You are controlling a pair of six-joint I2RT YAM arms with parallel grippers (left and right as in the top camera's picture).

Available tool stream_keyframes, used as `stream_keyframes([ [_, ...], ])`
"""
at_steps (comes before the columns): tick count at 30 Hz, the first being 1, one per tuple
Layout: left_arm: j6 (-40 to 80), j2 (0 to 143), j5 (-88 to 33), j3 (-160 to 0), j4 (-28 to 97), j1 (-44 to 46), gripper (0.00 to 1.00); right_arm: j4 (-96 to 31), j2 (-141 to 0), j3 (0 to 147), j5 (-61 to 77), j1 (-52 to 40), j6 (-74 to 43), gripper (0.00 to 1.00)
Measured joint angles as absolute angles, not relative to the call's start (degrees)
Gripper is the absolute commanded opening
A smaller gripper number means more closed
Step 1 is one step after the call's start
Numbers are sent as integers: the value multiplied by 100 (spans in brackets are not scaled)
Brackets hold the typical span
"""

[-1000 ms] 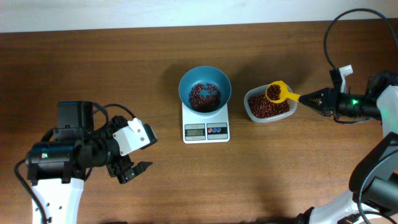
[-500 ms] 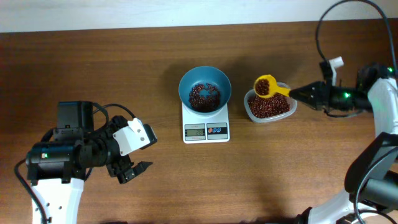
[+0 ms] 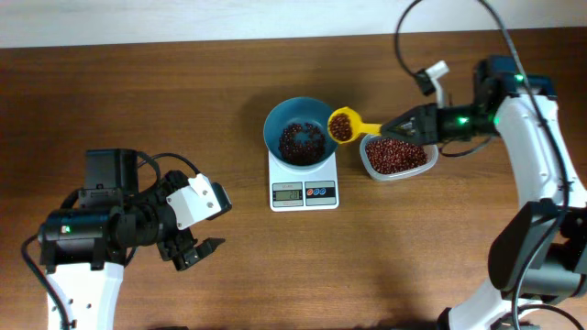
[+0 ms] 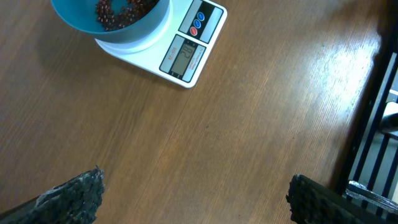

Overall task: Scoop item into bowl and weigh 50g on scale
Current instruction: 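Carry the scoop left over the teal bowl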

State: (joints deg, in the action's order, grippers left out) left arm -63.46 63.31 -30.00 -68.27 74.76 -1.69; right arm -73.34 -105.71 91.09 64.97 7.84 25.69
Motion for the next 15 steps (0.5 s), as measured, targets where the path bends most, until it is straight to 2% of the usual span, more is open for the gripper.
stream_keyframes([
  [6,-6346,6331,-3000,-6827,7476,-169,98,-6532,-10571,9113,6320,158,2351,4],
  [15,-6346,6331,-3000,-6827,7476,-169,98,-5671,-10571,9120,5905,-261,2143,4],
])
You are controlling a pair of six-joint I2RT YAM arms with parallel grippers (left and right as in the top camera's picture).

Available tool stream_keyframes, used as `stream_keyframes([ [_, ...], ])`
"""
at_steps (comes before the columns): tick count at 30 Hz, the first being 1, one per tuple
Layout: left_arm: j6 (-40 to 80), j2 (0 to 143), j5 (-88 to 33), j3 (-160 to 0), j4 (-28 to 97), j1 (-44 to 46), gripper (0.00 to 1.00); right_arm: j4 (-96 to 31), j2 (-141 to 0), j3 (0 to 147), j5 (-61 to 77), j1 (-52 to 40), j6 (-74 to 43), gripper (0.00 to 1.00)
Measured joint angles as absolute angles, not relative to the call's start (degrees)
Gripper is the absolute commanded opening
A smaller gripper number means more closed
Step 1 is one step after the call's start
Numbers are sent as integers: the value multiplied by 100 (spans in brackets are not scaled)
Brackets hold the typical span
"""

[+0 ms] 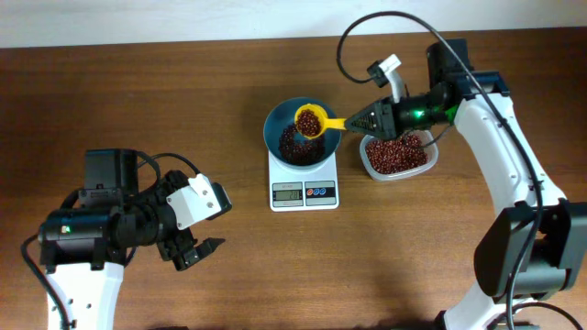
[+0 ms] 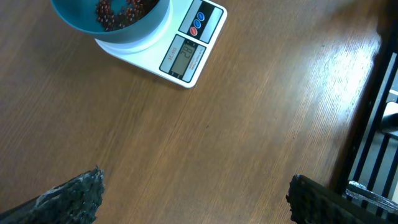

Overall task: Scoop item into bowl and weigh 50g on scale
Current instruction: 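Carry the scoop left over the teal bowl, then tip the scoop to pour the second load into the bowl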

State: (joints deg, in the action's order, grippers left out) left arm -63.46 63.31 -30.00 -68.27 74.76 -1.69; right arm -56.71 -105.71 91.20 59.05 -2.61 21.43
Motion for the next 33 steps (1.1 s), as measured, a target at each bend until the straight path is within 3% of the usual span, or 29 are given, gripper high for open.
stream_keyframes([
  [11,-6346,6331,-3000,-6827,7478,-169,98,-4984,-10571,9120,4952,-423,1730,4],
  [33,-6346,6331,-3000,-6827,7476,-169,99,-4775,-10571,9120,3809,-1017,1474,4],
])
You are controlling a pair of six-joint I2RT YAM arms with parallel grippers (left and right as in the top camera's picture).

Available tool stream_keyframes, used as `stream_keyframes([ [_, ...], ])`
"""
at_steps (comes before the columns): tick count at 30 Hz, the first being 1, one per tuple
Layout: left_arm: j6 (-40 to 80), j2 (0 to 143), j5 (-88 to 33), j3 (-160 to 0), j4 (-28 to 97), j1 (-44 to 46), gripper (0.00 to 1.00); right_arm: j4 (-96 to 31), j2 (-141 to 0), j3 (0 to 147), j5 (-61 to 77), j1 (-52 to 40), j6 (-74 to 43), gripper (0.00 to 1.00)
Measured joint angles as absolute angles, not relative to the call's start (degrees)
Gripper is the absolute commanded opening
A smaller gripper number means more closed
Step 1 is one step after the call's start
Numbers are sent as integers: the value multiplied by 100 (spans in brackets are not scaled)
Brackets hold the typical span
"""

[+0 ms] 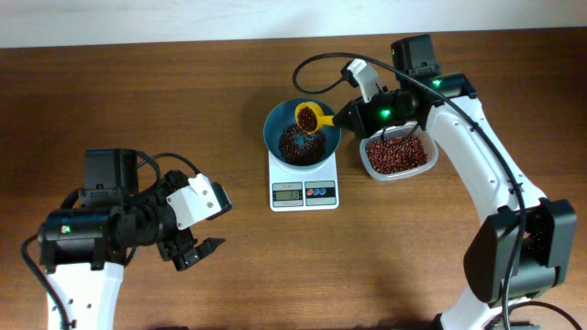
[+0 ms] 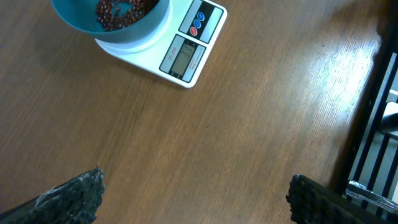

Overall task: Scoop item into bowl and weigh 50g on scale
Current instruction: 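Tip the scoop to pour the second load into the bowl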

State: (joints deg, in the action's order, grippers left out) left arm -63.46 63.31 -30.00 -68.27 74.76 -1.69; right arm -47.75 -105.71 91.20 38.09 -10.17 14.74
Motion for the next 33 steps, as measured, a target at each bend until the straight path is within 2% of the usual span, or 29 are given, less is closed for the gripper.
stream_keyframes([
  [33,-6346,6331,-3000,-6827,7476,-169,98,-4875,-10409,9124,2327,-1518,1330,4],
])
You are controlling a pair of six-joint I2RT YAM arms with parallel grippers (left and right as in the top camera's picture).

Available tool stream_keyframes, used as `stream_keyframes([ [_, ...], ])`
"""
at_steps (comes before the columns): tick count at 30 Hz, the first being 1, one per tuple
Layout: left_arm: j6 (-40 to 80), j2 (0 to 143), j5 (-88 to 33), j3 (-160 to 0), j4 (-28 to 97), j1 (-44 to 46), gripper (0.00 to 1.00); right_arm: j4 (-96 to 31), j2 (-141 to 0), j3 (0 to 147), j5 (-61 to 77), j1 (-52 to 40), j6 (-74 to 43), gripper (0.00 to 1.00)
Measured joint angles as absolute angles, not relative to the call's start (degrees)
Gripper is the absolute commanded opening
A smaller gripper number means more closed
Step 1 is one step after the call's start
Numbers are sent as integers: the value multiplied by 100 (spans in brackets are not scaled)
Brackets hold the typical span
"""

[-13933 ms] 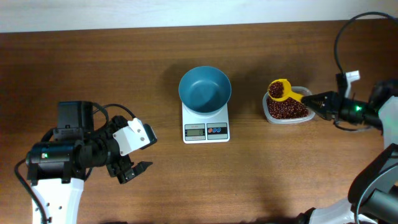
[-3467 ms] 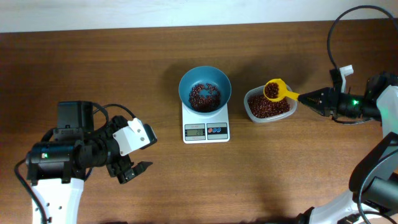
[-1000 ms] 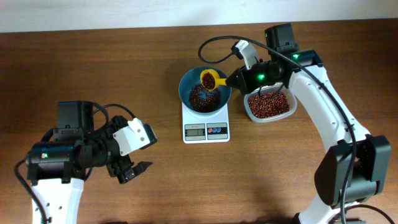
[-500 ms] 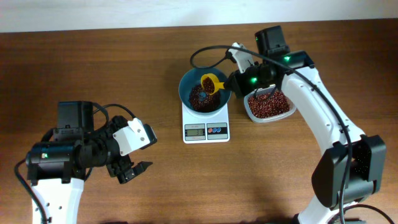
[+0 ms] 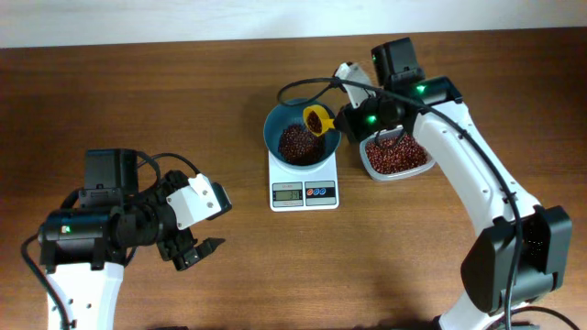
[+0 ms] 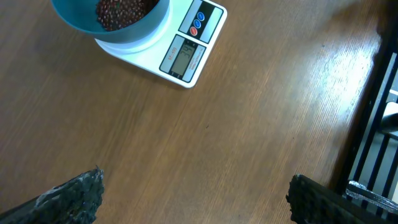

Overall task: Scoop item into bowl and weigh 50g on scale
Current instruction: 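Tip the scoop to pour the second load into the bowl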

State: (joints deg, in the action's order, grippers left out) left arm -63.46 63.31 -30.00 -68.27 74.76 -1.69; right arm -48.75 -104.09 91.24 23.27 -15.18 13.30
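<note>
A blue bowl (image 5: pixel 280 121) with red beans stands on a white scale (image 5: pixel 304 191) mid-table; both also show in the left wrist view, bowl (image 6: pixel 148 23), scale (image 6: pixel 186 53). My right gripper (image 5: pixel 347 117) is shut on the handle of a yellow scoop (image 5: pixel 317 119), tilted over the bowl's right rim with beans in it. A clear tub of red beans (image 5: pixel 397 156) sits right of the scale. My left gripper (image 5: pixel 194 249) hangs open over bare table at the lower left, nothing between its fingertips (image 6: pixel 74 194).
The scale's display (image 6: pixel 179 60) faces the table's front; its digits are too small to read. A dark rack or edge (image 6: pixel 373 124) lines the right side of the left wrist view. Bare wood lies between the left gripper and the scale.
My right gripper has shifted slightly left and turned, tipping the scoop more steeply over the bowl's right rim. The bean pile in the bowl looks fuller. The left arm has not moved.
First my right gripper held the loaded scoop between the tub and the bowl. Then the scoop was over the bowl, level and full. After that the arm had swung round with the scoop tilting, and now it is tipped further with more beans in the bowl.
</note>
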Motion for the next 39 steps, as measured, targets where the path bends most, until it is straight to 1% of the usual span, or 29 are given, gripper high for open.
stream_keyframes([
  [9,-6346,6331,-3000,-6827,7476,-169,98,-4877,-10363,9131,1951,-1693,1350,4],
  [39,-6346,6331,-3000,-6827,7476,-169,98,-4877,-10331,9131,1887,-1693,1347,4],
])
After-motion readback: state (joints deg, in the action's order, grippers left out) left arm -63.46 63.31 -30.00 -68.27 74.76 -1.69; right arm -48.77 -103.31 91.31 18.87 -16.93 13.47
